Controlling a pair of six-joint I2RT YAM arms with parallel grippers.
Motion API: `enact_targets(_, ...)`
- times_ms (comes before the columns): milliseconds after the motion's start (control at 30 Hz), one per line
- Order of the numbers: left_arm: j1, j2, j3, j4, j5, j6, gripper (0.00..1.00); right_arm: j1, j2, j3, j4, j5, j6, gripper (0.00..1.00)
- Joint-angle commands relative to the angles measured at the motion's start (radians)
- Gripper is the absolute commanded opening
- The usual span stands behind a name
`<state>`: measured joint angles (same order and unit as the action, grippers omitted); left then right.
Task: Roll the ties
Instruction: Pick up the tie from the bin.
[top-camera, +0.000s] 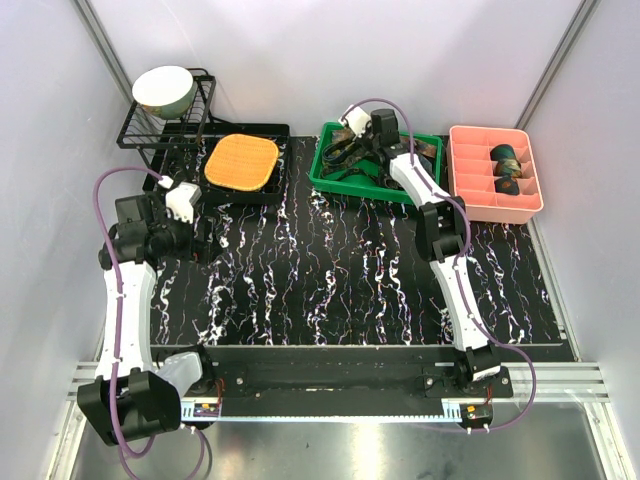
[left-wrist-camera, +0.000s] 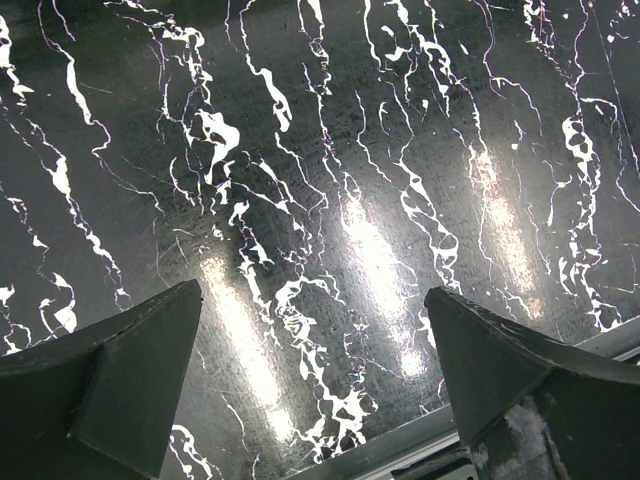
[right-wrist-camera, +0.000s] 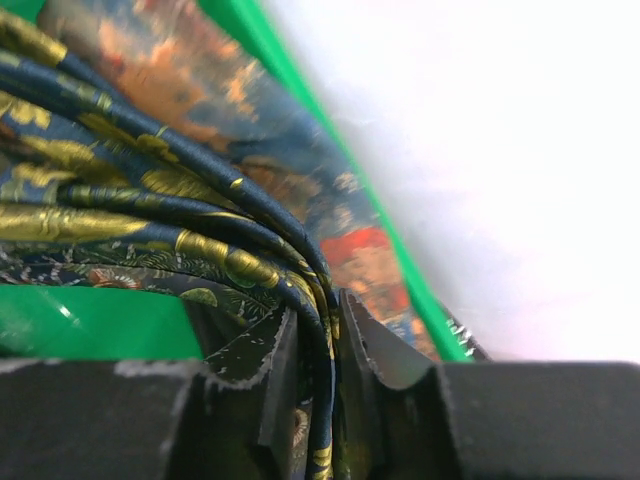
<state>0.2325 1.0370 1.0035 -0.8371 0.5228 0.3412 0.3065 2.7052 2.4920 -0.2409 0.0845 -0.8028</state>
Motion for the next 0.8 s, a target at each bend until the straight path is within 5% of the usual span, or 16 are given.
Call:
enact_targets(0,-0.002,-0.023,-0.006,0.020,-0.027,0.007,0.99,-0.006,0.010,0.099,0.009,-0.019,0.007,0.19)
enact_targets(100,-0.002,-0.018,-0.003,0.015,-0.029,0.005,0.99,-0.006,0.027,0.108,0.000,-0.015,0.005,0.03)
enact_targets(433,-0.002,-0.037,0.010,0.021,0.026,0.031,0.99,-0.006,-0.175,-0.093,-0.028,-0.081,0.097,0.00)
enact_targets(533,-0.012,-0.095,-0.018,0.139,0.065,0.064,0.99,-0.007,-0.281,-0.185,-0.029,-0.152,0.171,0.00)
enact_targets(767,-0.295,0.150,0.147,0.303,-0.006,0.257,0.99,-0.026,-0.412,-0.335,-0.037,-0.239,0.263,0.00)
